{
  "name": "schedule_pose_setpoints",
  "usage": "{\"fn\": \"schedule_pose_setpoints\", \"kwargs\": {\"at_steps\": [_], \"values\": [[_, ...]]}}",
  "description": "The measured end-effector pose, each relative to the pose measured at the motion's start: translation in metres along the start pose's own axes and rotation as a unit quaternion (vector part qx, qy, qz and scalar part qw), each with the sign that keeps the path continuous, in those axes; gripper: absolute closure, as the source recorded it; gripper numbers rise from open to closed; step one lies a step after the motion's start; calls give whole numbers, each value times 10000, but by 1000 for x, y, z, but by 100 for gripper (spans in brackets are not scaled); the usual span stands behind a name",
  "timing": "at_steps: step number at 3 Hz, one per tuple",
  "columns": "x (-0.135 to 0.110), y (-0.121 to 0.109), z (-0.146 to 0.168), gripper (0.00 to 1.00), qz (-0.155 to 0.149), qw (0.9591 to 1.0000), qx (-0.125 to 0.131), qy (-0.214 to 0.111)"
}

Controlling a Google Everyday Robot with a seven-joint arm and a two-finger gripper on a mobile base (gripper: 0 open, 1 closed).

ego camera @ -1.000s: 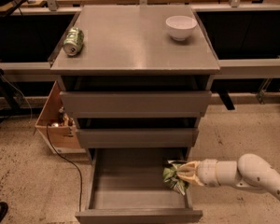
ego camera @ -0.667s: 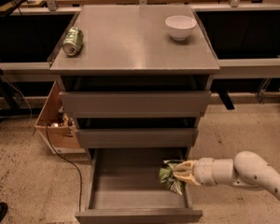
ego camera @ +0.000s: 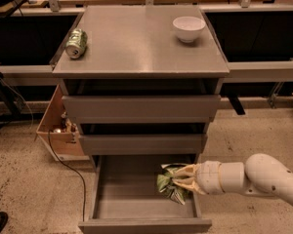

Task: Pick green jalapeno chip bag from bottom drawer and place on counter

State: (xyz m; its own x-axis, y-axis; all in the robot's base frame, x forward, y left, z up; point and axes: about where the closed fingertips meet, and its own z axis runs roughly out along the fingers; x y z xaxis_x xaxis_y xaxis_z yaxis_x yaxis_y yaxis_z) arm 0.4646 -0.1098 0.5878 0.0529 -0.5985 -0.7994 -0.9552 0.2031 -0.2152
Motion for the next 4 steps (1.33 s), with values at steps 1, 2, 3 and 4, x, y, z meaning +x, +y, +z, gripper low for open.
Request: {"fn": "schedule_pose_setpoints", "kwargs": {"at_steps": [1, 2, 3, 4], "values": [[-49, 13, -16, 100, -345, 9993, 62, -100], [-110, 24, -42, 100, -853, 9955, 212, -355], [-109, 24, -41, 100, -842, 9956, 200, -349], [-128, 11, -34, 100, -1020, 9934, 224, -472]]}}
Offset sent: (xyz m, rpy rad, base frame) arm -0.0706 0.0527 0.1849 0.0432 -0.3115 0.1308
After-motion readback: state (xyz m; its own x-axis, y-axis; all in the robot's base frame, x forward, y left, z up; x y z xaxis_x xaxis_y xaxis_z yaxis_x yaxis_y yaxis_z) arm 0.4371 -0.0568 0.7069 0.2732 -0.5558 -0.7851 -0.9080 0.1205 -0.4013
